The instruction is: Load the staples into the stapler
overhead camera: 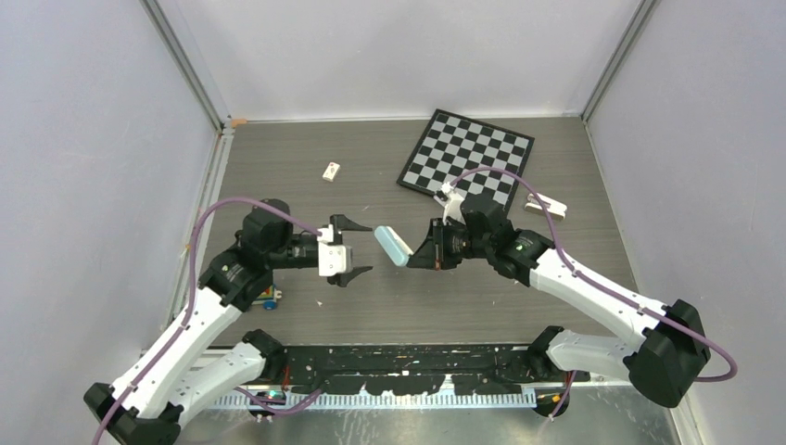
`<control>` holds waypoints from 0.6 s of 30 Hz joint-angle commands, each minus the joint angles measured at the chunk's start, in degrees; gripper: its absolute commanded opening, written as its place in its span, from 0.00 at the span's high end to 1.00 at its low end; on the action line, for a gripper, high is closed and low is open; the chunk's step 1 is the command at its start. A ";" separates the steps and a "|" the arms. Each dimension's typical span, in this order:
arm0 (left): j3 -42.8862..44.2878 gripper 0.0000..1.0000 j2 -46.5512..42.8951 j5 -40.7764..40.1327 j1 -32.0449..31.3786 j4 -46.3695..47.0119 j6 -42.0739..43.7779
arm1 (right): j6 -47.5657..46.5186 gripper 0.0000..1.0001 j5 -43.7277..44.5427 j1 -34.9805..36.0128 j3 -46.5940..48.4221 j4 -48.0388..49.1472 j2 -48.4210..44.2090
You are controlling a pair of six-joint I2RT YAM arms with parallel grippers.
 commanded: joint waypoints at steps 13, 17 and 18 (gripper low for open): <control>4.83 0.25 12.50 5.12 -2.84 -5.66 12.29 | 3.40 1.00 -8.93 0.08 3.68 -1.42 2.20; 5.00 0.24 14.47 5.97 -3.44 -4.83 11.54 | 3.57 0.99 -10.25 0.11 3.77 -1.13 2.28; 5.30 0.24 15.18 5.56 -3.74 -5.11 11.51 | 3.59 0.99 -10.50 0.10 3.80 -0.98 2.29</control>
